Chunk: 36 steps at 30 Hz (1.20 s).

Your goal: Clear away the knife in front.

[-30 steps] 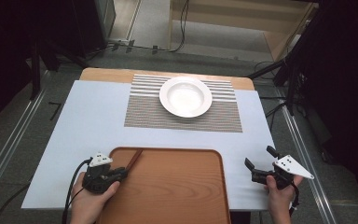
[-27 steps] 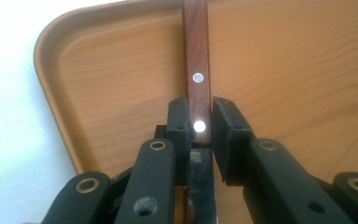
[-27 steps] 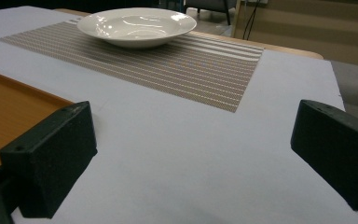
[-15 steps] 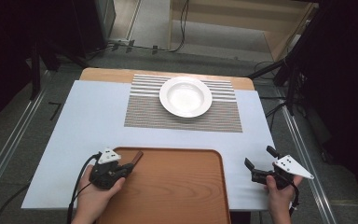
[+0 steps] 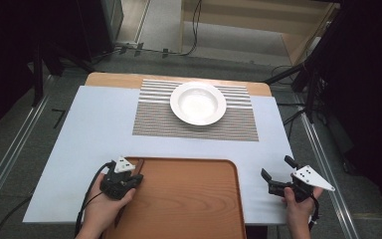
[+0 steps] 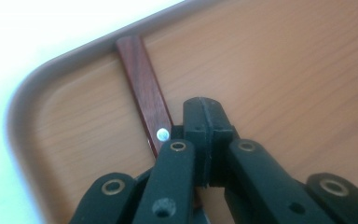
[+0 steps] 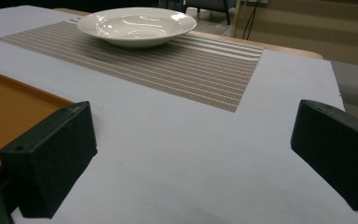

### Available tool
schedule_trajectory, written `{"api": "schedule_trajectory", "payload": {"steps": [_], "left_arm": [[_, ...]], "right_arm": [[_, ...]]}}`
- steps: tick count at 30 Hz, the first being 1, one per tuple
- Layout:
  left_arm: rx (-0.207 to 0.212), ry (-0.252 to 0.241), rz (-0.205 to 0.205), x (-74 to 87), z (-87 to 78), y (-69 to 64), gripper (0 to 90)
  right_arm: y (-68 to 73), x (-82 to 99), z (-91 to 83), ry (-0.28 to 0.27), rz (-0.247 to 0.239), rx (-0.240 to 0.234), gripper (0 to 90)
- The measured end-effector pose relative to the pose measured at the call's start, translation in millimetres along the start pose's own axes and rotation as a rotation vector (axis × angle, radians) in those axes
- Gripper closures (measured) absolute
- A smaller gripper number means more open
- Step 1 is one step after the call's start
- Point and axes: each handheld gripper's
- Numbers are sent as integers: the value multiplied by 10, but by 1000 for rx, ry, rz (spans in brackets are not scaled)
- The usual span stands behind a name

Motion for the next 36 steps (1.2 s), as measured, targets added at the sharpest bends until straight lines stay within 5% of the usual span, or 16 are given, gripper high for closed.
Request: {"api": "schedule_trajectory", "payload": {"steps": [18,23,28,31,36], "left_arm": [[-33,-25,-47,116,-237,240,877],[60,-100,-10,102,-280,223,721],[100,-164,2,87,-311,232,525],[133,-250,14,88,-369,247,390],[117,-300,40,90,-418,251,132]], "right_arm": [[1,-1,5,1,-4,3,0],[1,-1,5,2,-1,4,0],[1,-1,5,0,-2,3,0],[1,0,4,1,0,3,0],[0,0,4,1,0,3,0]]}}
Point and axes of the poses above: each handheld gripper's, and its own axes: z roughly forward along the jaws, x roughly out of its underside, y roughly to its left, and after that the axes turned 12 degrees about x, right-handed
